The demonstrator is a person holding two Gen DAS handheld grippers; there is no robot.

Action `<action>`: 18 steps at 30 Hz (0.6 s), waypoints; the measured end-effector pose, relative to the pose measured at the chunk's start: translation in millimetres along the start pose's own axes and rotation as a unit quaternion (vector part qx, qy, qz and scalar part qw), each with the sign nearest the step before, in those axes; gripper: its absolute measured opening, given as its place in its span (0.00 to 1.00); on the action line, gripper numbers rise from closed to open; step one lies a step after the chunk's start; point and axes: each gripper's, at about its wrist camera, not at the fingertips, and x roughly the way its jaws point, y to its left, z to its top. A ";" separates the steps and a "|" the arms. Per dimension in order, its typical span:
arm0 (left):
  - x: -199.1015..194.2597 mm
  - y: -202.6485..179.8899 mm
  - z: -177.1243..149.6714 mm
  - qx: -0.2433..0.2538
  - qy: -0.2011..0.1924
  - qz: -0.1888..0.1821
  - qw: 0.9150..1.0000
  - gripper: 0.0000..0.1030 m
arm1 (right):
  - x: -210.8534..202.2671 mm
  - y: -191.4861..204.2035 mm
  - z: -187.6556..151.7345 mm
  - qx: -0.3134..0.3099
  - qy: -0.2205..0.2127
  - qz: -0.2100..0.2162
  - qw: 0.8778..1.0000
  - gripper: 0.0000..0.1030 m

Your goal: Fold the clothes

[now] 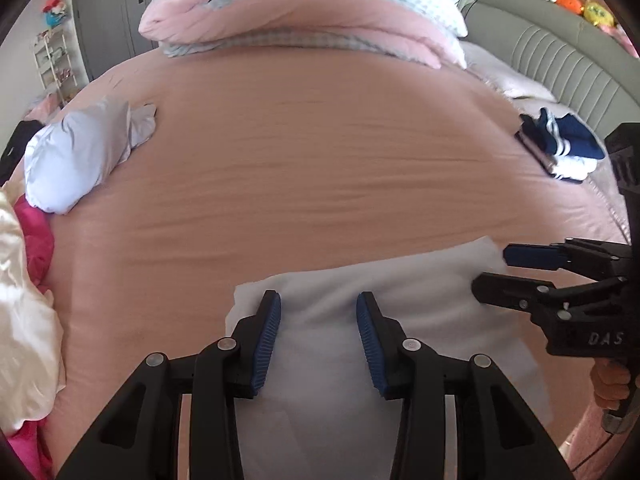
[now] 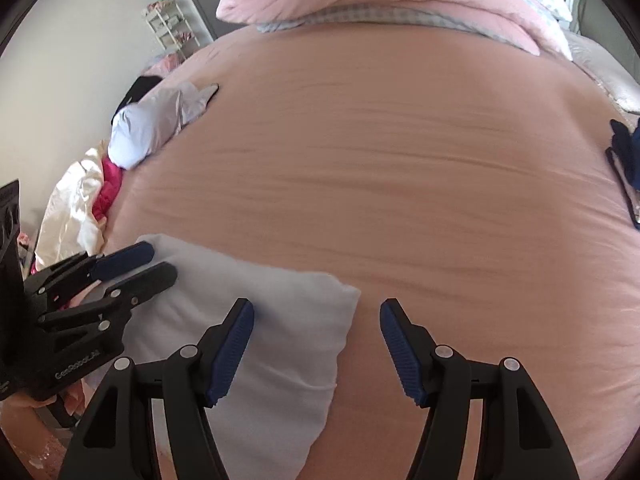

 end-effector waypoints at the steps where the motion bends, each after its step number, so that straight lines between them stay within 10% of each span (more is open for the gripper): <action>1: 3.0 5.4 -5.1 -0.002 0.000 0.010 1.000 0.37 | 8.2 3.1 -1.6 -0.009 0.010 -0.008 1.000 0.62; 10: -27.4 78.9 -11.3 -0.150 -0.030 0.044 0.987 0.42 | -11.3 -34.2 4.7 0.077 -0.033 0.012 0.996 0.62; 16: -32.3 21.5 -14.1 -0.080 -0.063 -0.064 0.993 0.42 | 5.1 -5.8 9.4 0.024 -0.015 -0.013 1.000 0.62; 18: -13.0 16.0 -20.7 -0.078 -0.021 -0.016 0.997 0.44 | 17.8 -3.6 6.1 0.013 0.007 -0.027 1.000 0.62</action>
